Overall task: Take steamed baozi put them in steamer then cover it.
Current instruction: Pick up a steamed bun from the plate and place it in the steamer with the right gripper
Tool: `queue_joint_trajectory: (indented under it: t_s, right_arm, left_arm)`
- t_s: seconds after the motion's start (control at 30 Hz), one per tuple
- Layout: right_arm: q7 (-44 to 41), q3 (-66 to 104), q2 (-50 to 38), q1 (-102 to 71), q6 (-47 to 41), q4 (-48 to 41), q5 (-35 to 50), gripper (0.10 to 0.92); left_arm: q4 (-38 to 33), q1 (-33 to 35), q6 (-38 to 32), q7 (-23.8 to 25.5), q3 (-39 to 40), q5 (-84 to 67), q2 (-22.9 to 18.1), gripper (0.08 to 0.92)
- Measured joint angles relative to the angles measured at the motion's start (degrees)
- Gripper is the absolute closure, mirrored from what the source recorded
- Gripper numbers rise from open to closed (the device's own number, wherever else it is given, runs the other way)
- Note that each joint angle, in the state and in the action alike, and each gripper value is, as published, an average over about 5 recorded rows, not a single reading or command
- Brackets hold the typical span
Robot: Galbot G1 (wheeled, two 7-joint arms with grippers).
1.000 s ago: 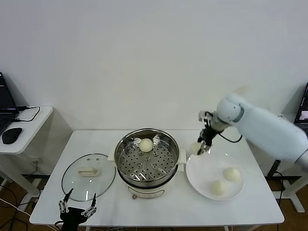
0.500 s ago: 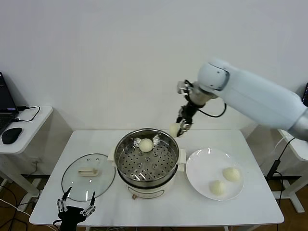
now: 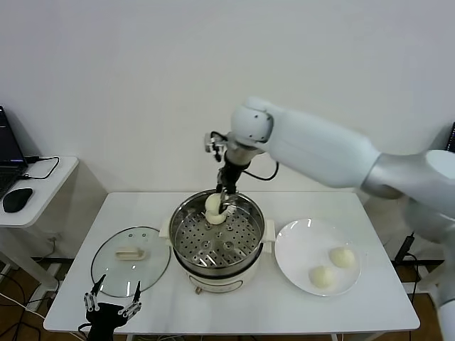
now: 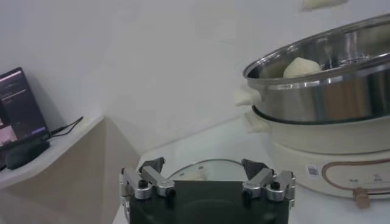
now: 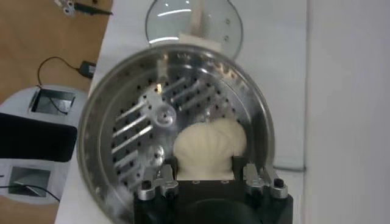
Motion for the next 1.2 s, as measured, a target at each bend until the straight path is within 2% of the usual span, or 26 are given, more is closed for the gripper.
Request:
queue_joint_trajectory:
  t_s: [0.53, 1.2]
  right_arm:
    - [3.04, 0.92, 8.48, -7.15, 0.56, -6.94, -5.66, 0.474]
    - [3.73, 1.59, 8.59, -9.96, 0.38, -6.59, -6.44, 0.468]
  left_arm:
    - [0.63, -0.06, -0.02, -0.14, 0.08, -0.22, -0.29, 0.177]
    - [1.03, -0.37, 0.0, 0.09, -0.07, -0.12, -0.49, 0.177]
